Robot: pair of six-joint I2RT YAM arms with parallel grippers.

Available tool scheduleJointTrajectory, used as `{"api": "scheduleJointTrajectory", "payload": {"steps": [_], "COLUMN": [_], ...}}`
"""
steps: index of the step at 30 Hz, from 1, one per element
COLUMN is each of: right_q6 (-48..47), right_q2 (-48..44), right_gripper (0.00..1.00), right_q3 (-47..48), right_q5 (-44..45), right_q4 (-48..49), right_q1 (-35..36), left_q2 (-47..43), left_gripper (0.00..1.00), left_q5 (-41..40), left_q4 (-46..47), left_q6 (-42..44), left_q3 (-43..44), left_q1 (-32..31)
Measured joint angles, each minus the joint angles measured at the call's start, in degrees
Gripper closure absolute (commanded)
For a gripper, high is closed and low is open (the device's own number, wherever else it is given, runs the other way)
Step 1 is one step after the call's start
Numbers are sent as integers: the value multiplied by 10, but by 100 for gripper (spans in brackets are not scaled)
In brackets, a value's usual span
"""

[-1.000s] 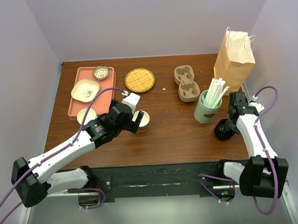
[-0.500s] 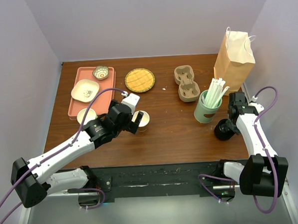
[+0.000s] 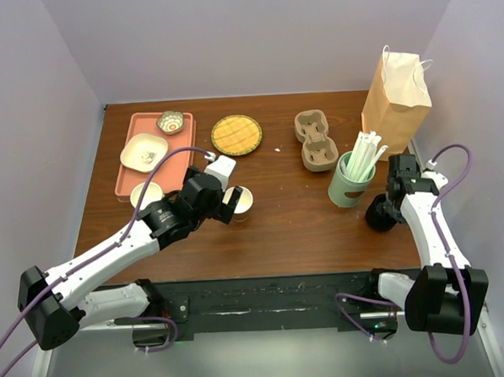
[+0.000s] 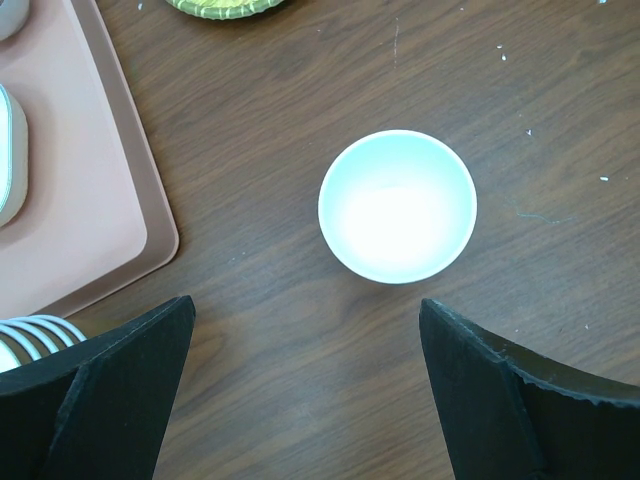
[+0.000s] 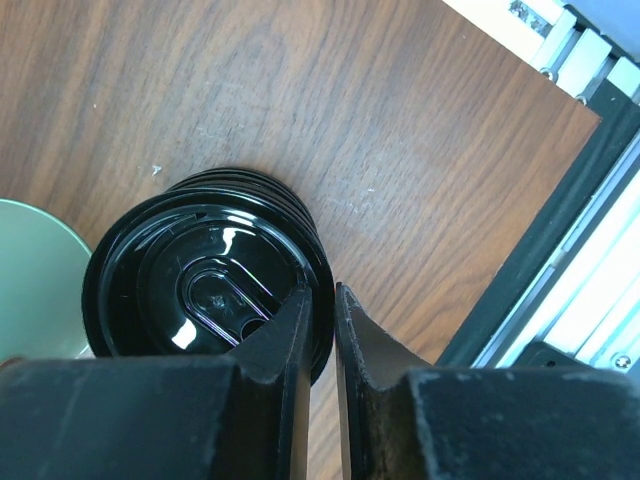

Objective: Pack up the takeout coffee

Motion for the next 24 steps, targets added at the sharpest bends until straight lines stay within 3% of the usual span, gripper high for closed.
{"api": "scheduleJointTrajectory", "payload": {"steps": [15,24], "right_q6": [-25,-125], "right_q2": [-46,-90], "right_gripper": [89,90], "right_q3": [77,241], "right_q5": [8,-9], "right_q4": [-69,-87], "right_q1": [0,9], "left_q2": [1,60], "left_gripper": [2,6], "left_q5": [24,63], "left_q4": [0,-32], "left_q6": [0,-31], "left_q3": [16,151], "left_q1": [0,0]}}
